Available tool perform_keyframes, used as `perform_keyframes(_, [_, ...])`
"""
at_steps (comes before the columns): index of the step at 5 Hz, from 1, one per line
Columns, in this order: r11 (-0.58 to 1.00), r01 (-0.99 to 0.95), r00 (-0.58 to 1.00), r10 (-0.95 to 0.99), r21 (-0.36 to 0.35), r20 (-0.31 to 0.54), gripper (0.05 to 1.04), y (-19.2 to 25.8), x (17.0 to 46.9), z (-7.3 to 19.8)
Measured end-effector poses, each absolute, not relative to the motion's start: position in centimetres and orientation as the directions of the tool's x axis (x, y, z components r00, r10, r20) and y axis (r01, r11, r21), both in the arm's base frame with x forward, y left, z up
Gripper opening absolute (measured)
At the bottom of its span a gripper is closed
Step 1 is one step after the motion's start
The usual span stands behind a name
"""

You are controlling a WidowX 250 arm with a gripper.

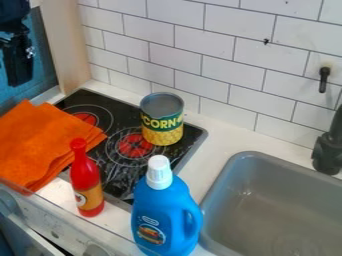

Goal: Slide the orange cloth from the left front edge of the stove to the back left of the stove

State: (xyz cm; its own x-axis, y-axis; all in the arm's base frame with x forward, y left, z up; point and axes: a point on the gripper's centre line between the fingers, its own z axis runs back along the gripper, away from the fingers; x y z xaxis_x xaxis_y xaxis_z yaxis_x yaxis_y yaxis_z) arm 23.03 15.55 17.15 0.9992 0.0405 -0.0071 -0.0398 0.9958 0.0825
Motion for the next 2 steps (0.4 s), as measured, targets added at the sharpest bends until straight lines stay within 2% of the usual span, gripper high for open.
perform_keyframes(1, [0.997, -0.038, 0.999, 0.040, 0.066, -0.033, 1.001, 15.6, 23.1, 16.2])
perform_keyframes(2, [0.999, 0.017, 0.998, -0.015, 0.029, -0.069, 1.001, 16.8, 25.5, 12.6])
